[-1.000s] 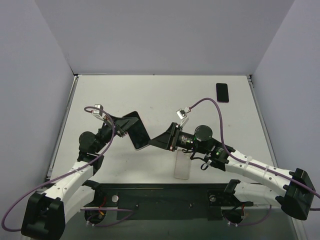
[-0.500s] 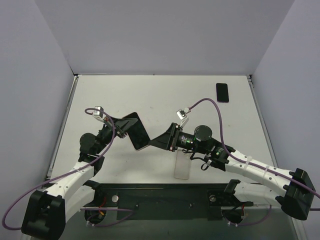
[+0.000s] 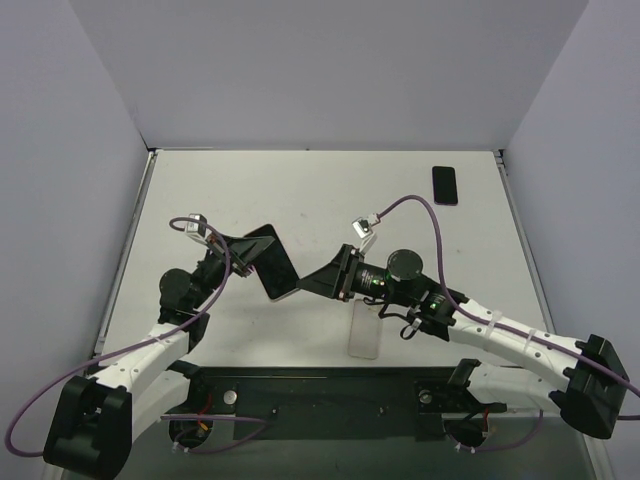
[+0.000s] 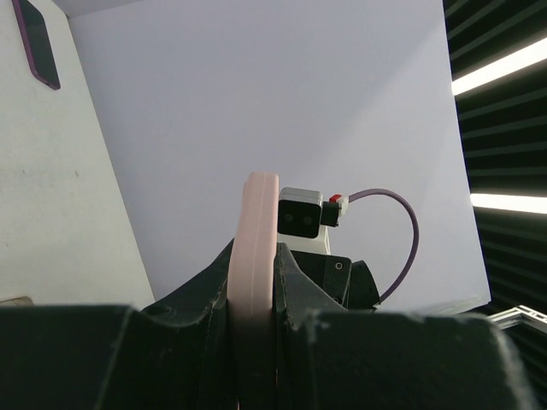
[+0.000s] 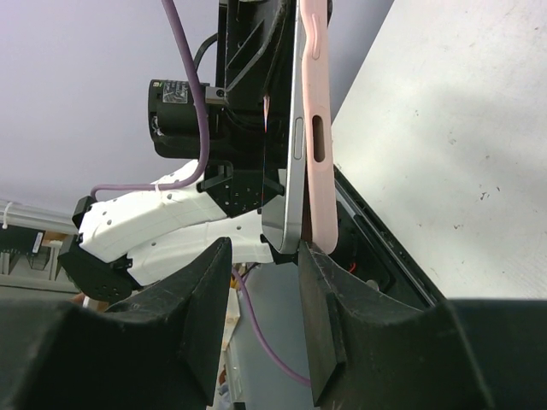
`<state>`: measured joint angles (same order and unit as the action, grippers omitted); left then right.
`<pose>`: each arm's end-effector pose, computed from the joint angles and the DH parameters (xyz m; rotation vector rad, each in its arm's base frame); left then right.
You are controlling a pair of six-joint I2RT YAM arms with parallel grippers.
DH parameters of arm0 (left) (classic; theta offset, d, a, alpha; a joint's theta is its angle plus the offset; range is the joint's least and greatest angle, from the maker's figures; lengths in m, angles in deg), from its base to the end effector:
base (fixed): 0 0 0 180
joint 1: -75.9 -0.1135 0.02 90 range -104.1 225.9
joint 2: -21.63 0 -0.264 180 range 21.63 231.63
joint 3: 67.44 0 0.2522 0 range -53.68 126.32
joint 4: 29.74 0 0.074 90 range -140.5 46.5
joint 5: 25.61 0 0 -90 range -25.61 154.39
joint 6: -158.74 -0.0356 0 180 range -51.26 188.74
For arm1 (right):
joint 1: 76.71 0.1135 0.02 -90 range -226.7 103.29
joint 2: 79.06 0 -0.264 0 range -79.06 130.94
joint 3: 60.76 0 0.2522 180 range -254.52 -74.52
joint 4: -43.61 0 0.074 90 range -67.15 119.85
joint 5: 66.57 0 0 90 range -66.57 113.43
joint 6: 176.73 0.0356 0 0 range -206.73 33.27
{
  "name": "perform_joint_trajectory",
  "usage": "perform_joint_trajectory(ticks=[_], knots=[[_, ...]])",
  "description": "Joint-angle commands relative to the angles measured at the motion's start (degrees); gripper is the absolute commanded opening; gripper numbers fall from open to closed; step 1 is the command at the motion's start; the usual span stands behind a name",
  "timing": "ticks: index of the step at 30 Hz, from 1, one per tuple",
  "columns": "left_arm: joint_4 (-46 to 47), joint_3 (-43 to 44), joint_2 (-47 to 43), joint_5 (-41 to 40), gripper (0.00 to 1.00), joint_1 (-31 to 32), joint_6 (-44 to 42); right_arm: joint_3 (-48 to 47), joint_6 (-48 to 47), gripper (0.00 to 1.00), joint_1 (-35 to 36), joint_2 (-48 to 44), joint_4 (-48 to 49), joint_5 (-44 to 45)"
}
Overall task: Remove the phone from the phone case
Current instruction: Remove the phone case from the phone.
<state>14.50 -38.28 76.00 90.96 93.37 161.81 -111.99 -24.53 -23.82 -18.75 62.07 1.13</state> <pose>0.1807 -0.0736 0.2552 -0.5160 1.4591 -1.8913 0.1363 0.2026 0.3205 -0.2539 1.7145 1.8578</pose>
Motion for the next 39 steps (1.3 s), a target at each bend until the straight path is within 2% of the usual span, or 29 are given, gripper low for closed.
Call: perform_joint_trajectory(ticks=[1,7,12,14,16,17,18,19,20,21,22,24,28,31,33,35,39], knots=[[7.57,0.77,-0.58,-0.2,0.0,0.89,1.84,-1.37,0.73,0.33,-0.32,2.34,5.91,0.07],[7.13,1.65,-0.41,0.41,0.0,2.47,0.35,-1.81,3.46,0.33,-0.32,5.78,10.57,-1.16],[2.05,4.55,0.82,1.91,0.0,7.13,-5.61,-2.87,5.65,0.29,-0.41,8.49,13.99,-2.3],[-2.16,6.48,1.0,3.13,0.0,8.54,-8.95,-3.04,7.06,0.2,-0.41,9.46,16.27,-2.92],[-4.72,7.72,0.48,4.63,0.0,8.63,-11.59,-2.61,9.16,0.04,-0.76,10.08,18.73,-3.62],[-5.52,7.63,-0.05,4.55,0.0,8.28,-12.13,-1.73,11.09,0.0,-1.29,10.17,19.97,-3.71],[-5.61,7.37,-0.84,4.55,0.13,7.76,-12.22,-1.2,12.59,0.0,-1.64,10.44,24.07,-4.15],[-5.35,6.5,-1.45,4.2,0.22,7.05,-12.48,-0.15,14.95,0.0,-2.43,10.7,28.9,-4.41],[-5.26,6.05,-2.59,3.93,0.41,6.35,-12.66,0.29,16.37,0.0,-2.69,11.05,31.38,-5.28],[-5.96,5.18,-3.3,3.41,0.48,5.91,-13.44,0.82,18.47,0.0,-3.39,11.05,34.1,-5.64],[-6.84,4.56,-4.96,3.06,0.71,5.21,-13.97,1.0,19.1,0.0,-4.1,10.88,34.91,-6.17],[-10.26,4.03,-7.77,2.44,0.78,4.59,-16.34,1.52,19.81,0.0,-4.98,10.09,35.45,-6.52],[-20.27,3.85,-14.54,-0.71,0.79,4.41,-21.96,2.75,19.37,0.0,-7.26,7.45,34.04,-6.79],[-25.29,3.5,-18.59,-2.04,0.68,4.67,-25.82,3.55,19.81,0.0,-9.55,5.52,33.78,-7.4],[-28.36,4.46,-18.51,-2.31,0.65,5.64,-27.85,3.72,19.98,0.0,-10.34,4.9,34.48,-8.27],[-28.3,5.17,-16.85,-1.35,0.58,7.04,-28.04,3.81,20.33,0.0,-10.69,4.46,35.27,-8.37],[-25.13,5.43,-13.86,-1.16,0.58,9.59,-27.77,4.51,20.6,0.0,-11.57,3.15,36.24,-8.28]])
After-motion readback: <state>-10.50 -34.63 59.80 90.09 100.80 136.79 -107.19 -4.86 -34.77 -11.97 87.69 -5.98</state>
